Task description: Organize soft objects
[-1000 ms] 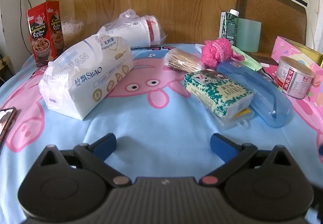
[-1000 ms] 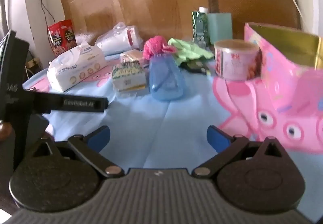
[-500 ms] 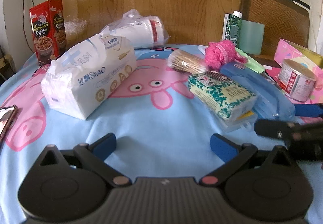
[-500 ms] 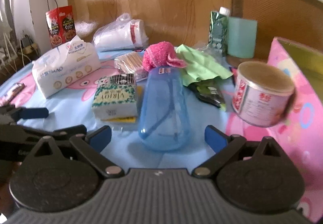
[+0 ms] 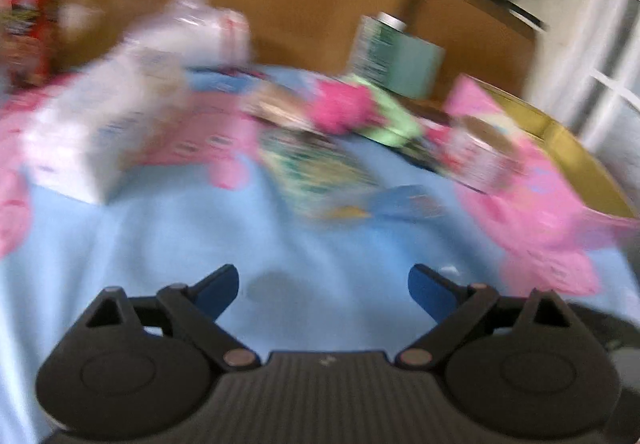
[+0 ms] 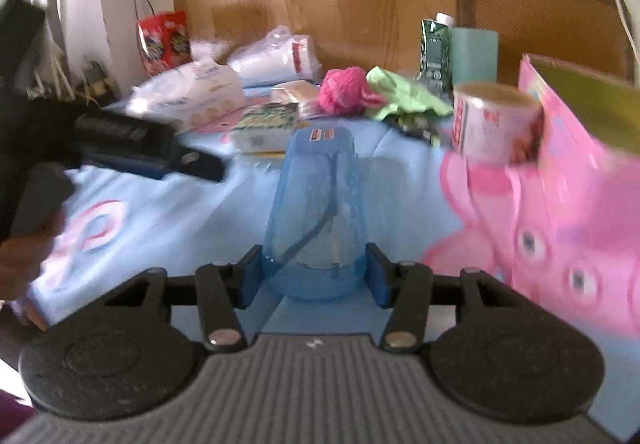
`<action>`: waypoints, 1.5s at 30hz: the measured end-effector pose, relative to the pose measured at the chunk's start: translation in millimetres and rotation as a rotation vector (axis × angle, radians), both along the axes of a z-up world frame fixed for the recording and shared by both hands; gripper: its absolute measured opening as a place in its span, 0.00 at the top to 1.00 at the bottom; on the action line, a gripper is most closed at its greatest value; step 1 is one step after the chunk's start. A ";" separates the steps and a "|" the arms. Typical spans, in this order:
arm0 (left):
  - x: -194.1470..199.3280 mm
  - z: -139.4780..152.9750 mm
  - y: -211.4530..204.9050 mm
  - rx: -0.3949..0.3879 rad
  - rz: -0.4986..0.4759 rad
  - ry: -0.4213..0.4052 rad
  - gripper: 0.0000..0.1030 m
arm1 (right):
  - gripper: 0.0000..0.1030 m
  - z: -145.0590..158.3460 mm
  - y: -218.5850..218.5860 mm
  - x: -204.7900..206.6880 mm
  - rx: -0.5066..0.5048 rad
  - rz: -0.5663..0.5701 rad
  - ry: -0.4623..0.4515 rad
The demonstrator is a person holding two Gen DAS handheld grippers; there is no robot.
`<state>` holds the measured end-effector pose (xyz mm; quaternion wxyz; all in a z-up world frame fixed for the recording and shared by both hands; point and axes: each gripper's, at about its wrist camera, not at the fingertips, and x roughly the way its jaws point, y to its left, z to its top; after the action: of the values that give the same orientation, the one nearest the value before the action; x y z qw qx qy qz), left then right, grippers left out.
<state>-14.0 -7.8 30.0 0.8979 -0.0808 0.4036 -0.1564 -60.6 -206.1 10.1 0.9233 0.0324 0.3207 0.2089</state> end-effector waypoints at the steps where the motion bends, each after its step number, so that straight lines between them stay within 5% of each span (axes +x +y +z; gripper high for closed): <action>1: 2.8 -1.3 -8.1 -0.034 -0.037 0.027 0.08 | 0.46 -0.2 -4.4 -4.6 0.056 0.000 0.018; 2: 5.6 -1.9 -13.6 -0.089 -0.065 0.041 0.10 | 0.46 -1.5 -9.6 -6.6 0.117 -0.015 0.038; 4: 15.8 -4.8 -28.5 -0.169 -0.128 0.104 0.32 | 0.46 -3.9 -16.3 -7.0 0.193 -0.015 0.055; 6: 17.7 -0.9 -48.0 -0.167 -0.153 0.106 0.31 | 0.46 -3.3 -17.8 -8.8 0.213 -0.018 0.042; 15: 33.8 71.5 -169.0 -0.081 -0.405 -0.184 0.30 | 0.46 43.7 -58.3 -13.0 0.038 -0.262 -0.309; 19: 53.6 63.8 -237.2 -0.037 -0.484 -0.207 0.28 | 0.46 44.6 -90.8 6.4 -0.046 -0.413 -0.331; 23: 54.6 55.4 -262.0 0.005 -0.438 -0.242 0.22 | 0.45 28.2 -111.1 33.0 -0.155 -0.493 -0.283; 26: 43.9 53.9 -234.4 -0.007 -0.415 -0.241 0.21 | 0.37 16.5 -111.2 48.3 -0.212 -0.541 -0.258; 31: 23.6 56.6 -123.5 -0.081 -0.305 -0.263 0.13 | 0.36 25.8 -93.2 16.2 -0.059 -0.550 -0.382; 33: 18.1 53.6 -71.1 -0.093 -0.203 -0.275 0.12 | 0.36 32.3 -76.8 8.9 -0.013 -0.474 -0.410; 39: 24.0 22.8 49.2 -0.063 0.152 -0.143 0.13 | 0.35 28.3 32.5 69.1 -0.019 -0.020 -0.201; 43: 21.8 9.8 79.7 -0.120 0.218 -0.086 0.13 | 0.31 12.1 88.6 113.5 -0.095 0.050 -0.101; 45: 20.8 7.7 83.4 -0.127 0.218 -0.079 0.13 | 0.46 4.5 96.5 121.0 -0.086 0.056 -0.057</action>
<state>6.8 75.6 37.7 0.9178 -0.1747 0.3460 -0.0864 60.4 -109.6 14.6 0.9263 -0.0224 0.3038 0.2216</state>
